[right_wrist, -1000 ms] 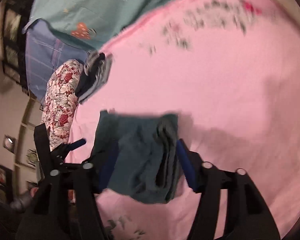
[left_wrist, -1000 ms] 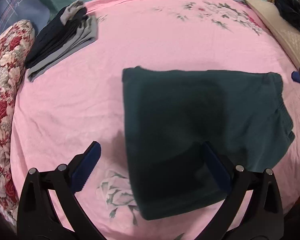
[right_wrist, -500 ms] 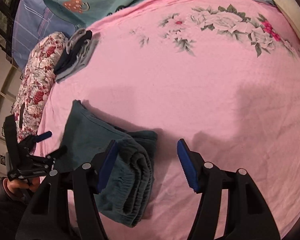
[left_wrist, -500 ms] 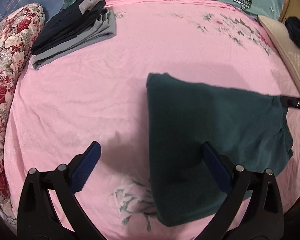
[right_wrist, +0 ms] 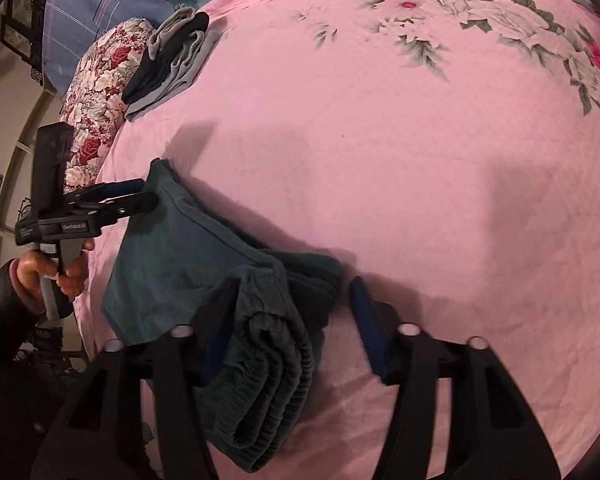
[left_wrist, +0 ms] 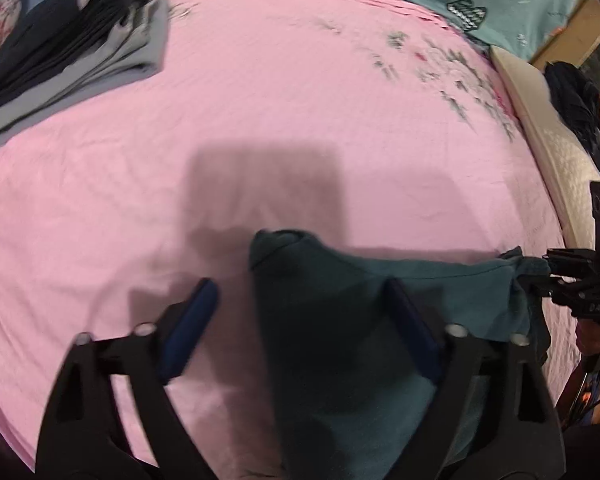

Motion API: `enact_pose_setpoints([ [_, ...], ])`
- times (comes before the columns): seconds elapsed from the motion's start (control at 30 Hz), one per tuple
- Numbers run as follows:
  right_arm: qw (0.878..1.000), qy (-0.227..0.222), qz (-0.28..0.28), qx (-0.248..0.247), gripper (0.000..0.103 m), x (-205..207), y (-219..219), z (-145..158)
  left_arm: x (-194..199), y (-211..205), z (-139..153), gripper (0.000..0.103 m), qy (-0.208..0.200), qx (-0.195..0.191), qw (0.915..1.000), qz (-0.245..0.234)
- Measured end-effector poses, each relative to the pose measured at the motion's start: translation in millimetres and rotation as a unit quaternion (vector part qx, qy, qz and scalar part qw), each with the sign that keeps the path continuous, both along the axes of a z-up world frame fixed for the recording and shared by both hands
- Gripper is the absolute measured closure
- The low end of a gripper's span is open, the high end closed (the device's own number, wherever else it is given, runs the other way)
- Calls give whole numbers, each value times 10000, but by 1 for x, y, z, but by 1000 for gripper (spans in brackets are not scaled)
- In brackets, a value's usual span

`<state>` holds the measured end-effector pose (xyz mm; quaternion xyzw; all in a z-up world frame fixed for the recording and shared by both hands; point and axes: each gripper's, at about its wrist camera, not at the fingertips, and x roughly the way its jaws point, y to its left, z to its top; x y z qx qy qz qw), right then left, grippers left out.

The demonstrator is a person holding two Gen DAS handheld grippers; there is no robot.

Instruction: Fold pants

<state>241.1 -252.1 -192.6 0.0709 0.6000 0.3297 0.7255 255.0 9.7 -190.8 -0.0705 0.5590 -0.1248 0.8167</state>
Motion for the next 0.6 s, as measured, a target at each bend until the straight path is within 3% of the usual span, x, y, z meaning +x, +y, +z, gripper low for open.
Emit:
enact_pose_setpoints([
  [0.07, 10000, -32, -38, 13, 73, -1, 0, 1, 0, -6, 3, 59, -49, -54, 10000, -56],
  [0.13, 9999, -19, -133, 91, 77, -1, -2, 4, -3, -9, 9, 77, -212, -63, 9997, -86],
  [0.17, 9998, -85, -134, 85, 78, -2, -2, 7, -4, -10, 13, 81, -279, -75, 9995, -93],
  [0.37, 9976, -670, -36, 153, 79, -4, 7, 43, 2, 2, 38, 86, -689, 12, 9976, -16],
  [0.47, 9947, -1017, 150, 42, 79, 5, 18, 57, 22, 15, 53, 86, -941, 37, 9955, 91],
  [0.6, 9926, -1214, 6, 30, 79, 37, 25, 63, 63, 16, 59, 86, -1190, 264, 9925, -5],
])
